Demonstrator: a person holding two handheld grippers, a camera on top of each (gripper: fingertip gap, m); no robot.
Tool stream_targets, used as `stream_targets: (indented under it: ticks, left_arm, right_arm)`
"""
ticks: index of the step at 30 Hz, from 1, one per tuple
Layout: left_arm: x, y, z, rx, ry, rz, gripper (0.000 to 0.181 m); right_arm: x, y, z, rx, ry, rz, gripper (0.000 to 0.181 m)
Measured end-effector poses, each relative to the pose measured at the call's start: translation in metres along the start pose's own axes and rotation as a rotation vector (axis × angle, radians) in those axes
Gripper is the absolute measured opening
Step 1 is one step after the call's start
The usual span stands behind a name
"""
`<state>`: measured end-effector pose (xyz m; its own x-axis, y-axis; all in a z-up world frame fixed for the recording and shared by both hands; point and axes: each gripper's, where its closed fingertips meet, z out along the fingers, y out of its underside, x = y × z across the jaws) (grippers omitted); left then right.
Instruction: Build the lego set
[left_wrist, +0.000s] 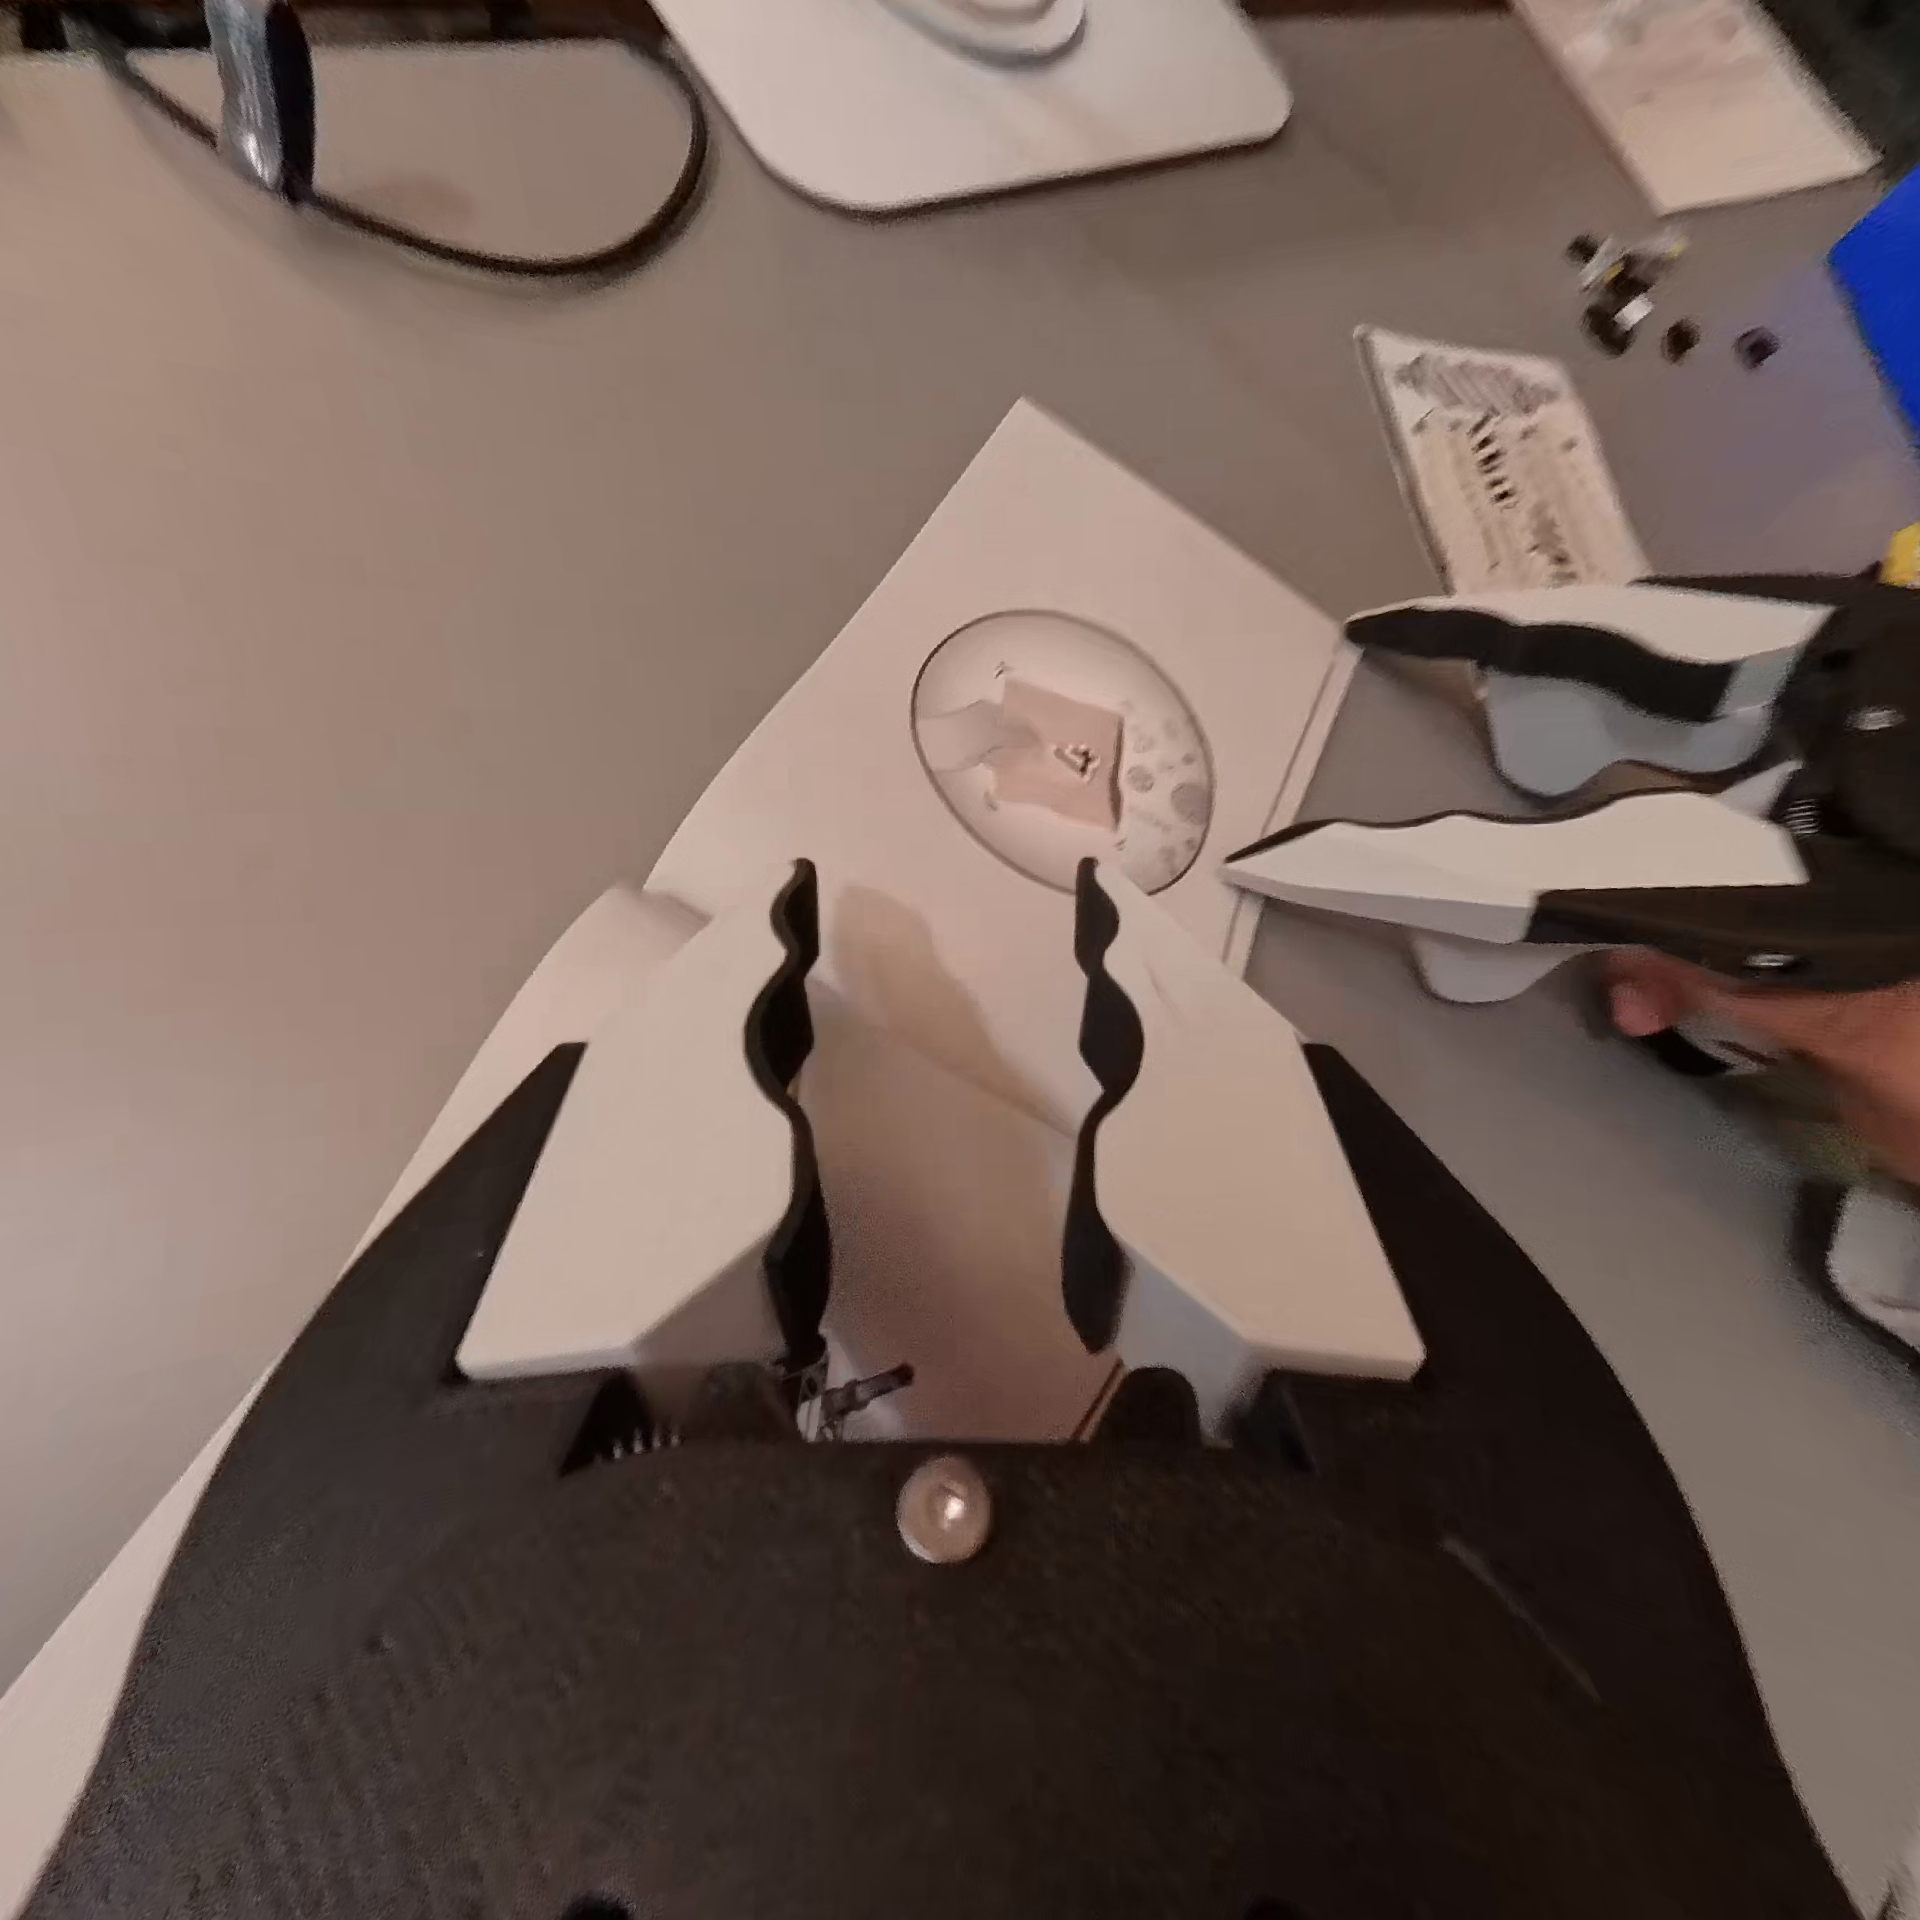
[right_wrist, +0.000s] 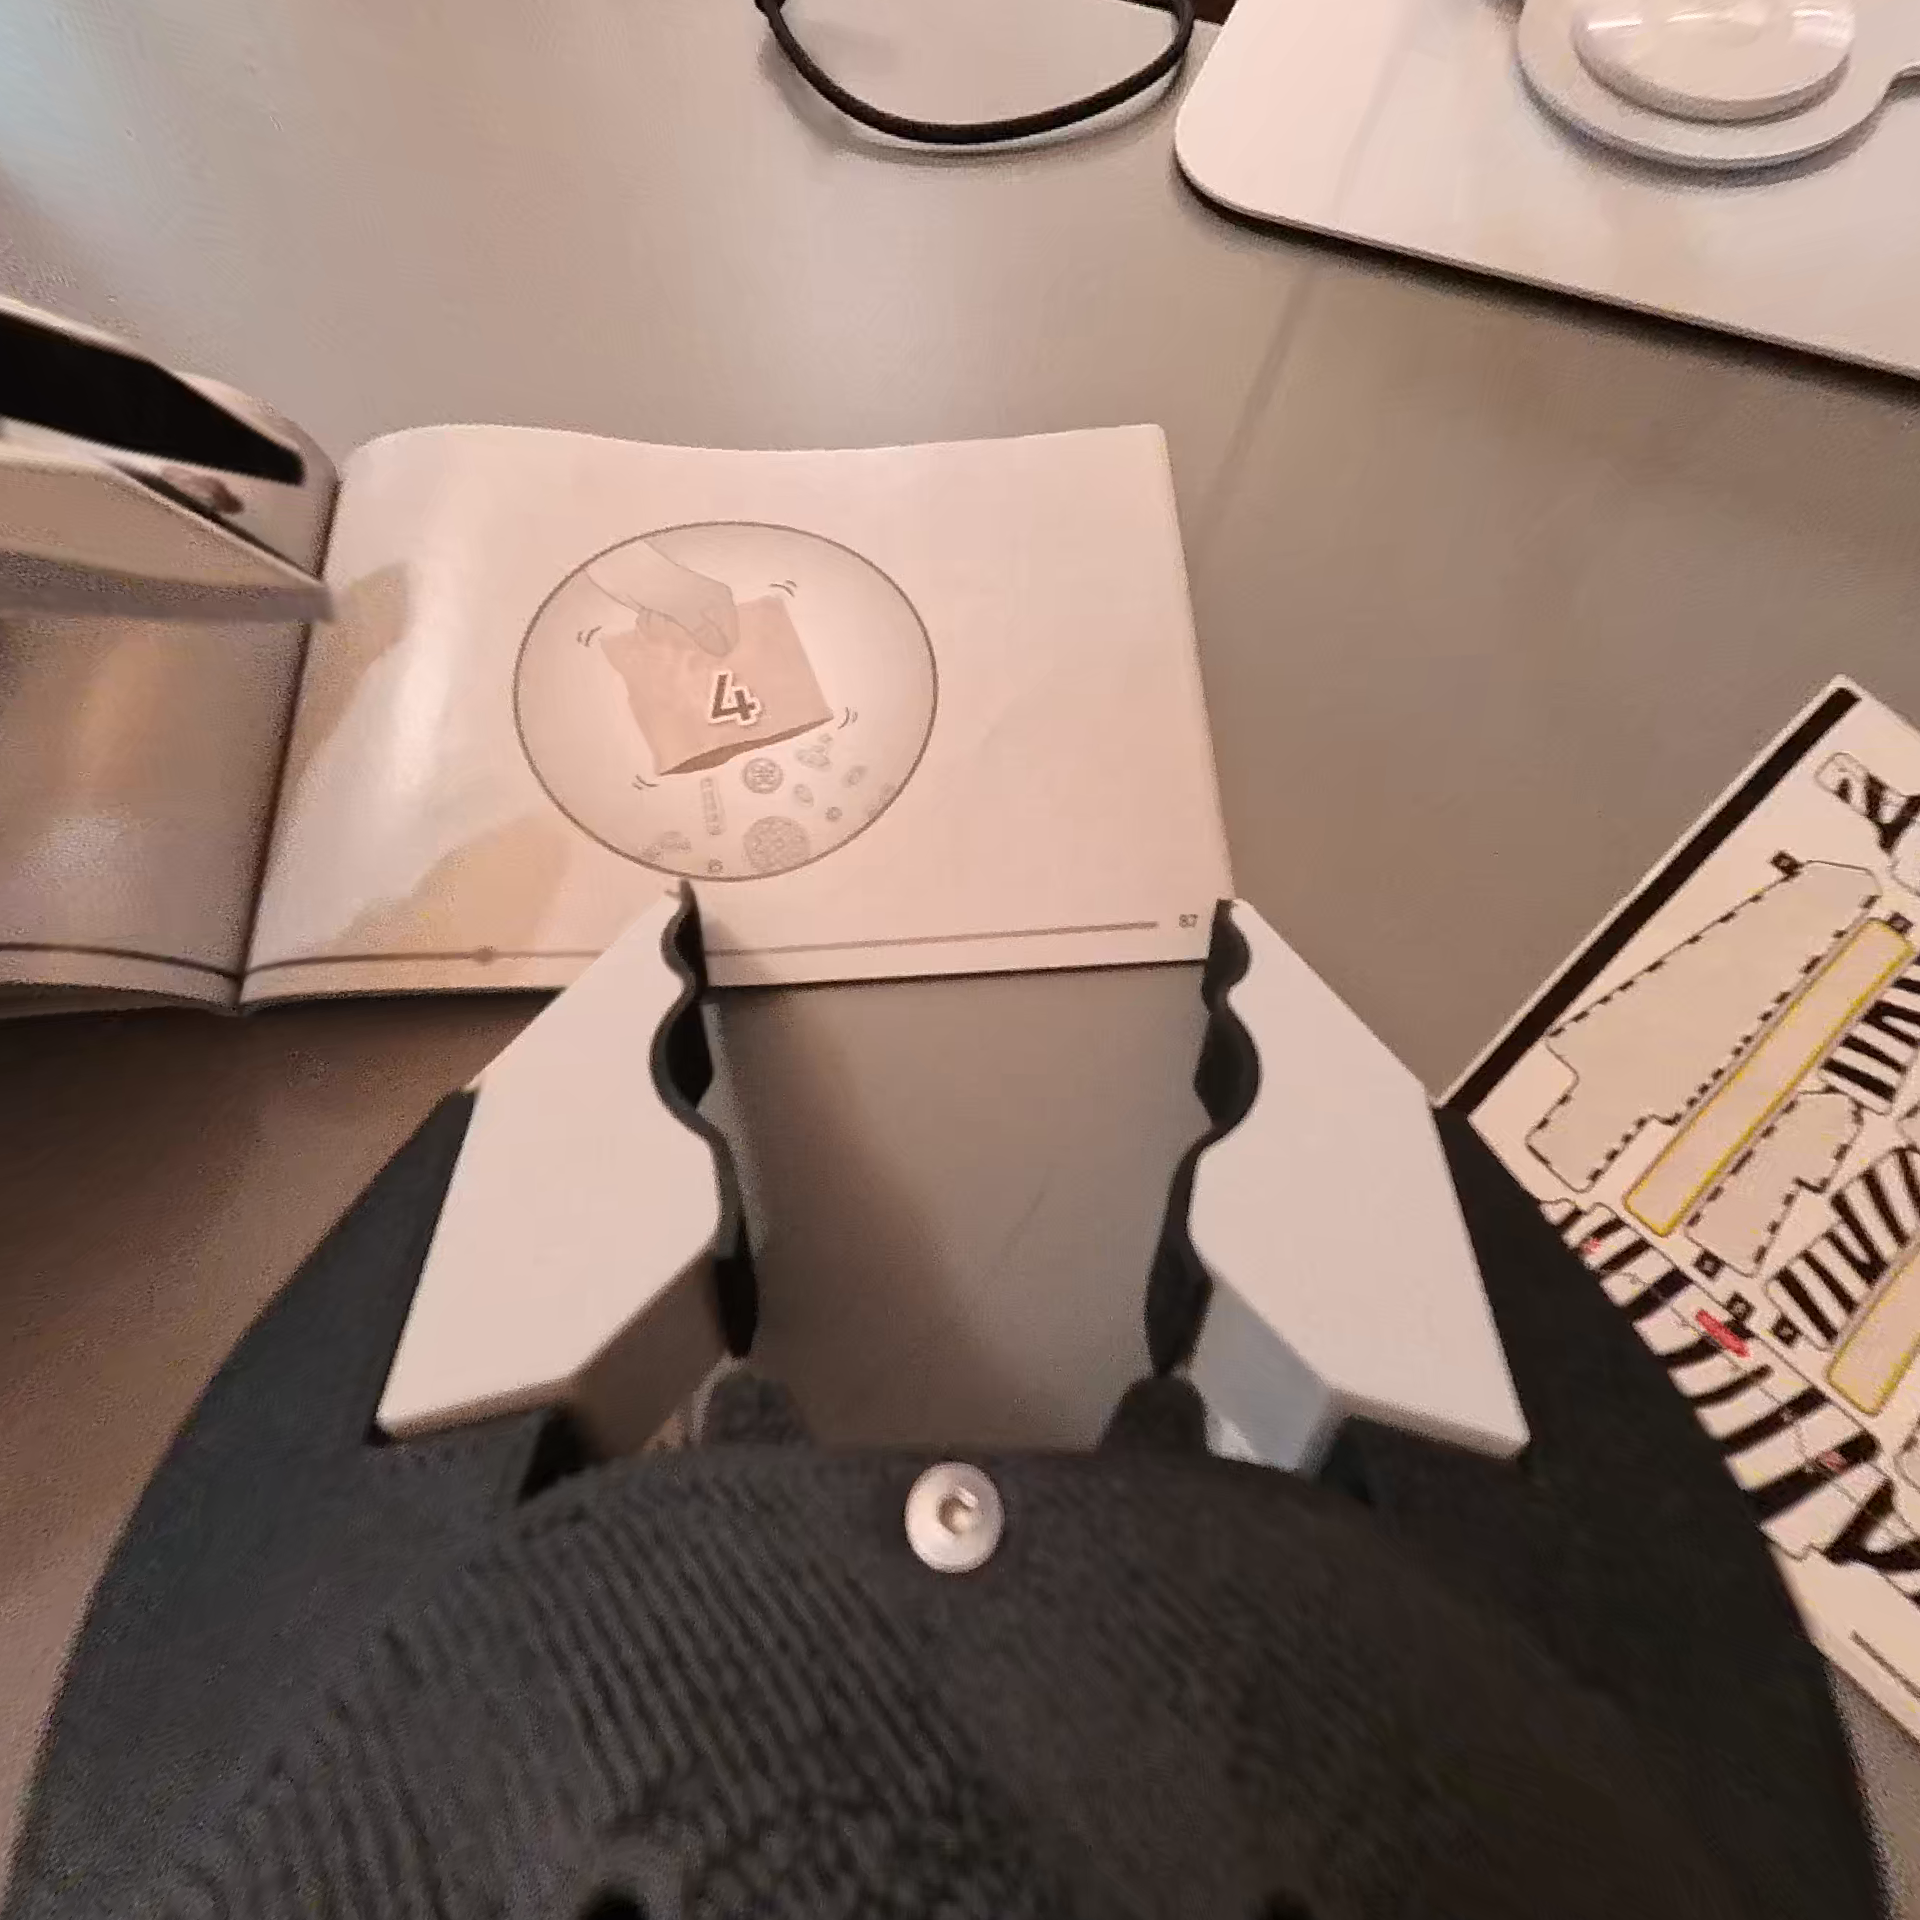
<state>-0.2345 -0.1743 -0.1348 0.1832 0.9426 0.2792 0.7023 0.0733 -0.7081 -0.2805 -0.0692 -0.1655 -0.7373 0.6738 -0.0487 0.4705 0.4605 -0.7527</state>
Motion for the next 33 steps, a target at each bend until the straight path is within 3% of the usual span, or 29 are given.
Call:
stream_targets:
  ticks: [2, 8, 14, 25, 33]
  left_arm:
    - [-0.009, 0.010, 0.007, -0.056, -0.069, 0.007, 0.058]
    - [-0.014, 0.015, 0.015, -0.095, -0.188, 0.086, 0.056]
    - [-0.014, 0.014, 0.017, -0.076, -0.179, 0.071, 0.055]
    - [-0.013, 0.014, 0.016, -0.073, -0.154, 0.058, 0.055]
    - [-0.010, 0.000, 0.007, 0.002, -0.096, -0.013, 0.056]
  right_arm:
    - [0.000, 0.002, 0.001, -0.009, 0.021, -0.017, 0.096]
    - [-0.008, 0.003, 0.000, -0.010, 0.035, -0.040, 0.084]
    - [-0.015, 0.003, 0.000, -0.010, 0.017, -0.054, 0.072]
    - [-0.046, -0.002, -0.002, 0.016, -0.104, -0.059, 0.008]
    - [-0.059, -0.028, -0.018, 0.180, -0.194, -0.068, 0.000]
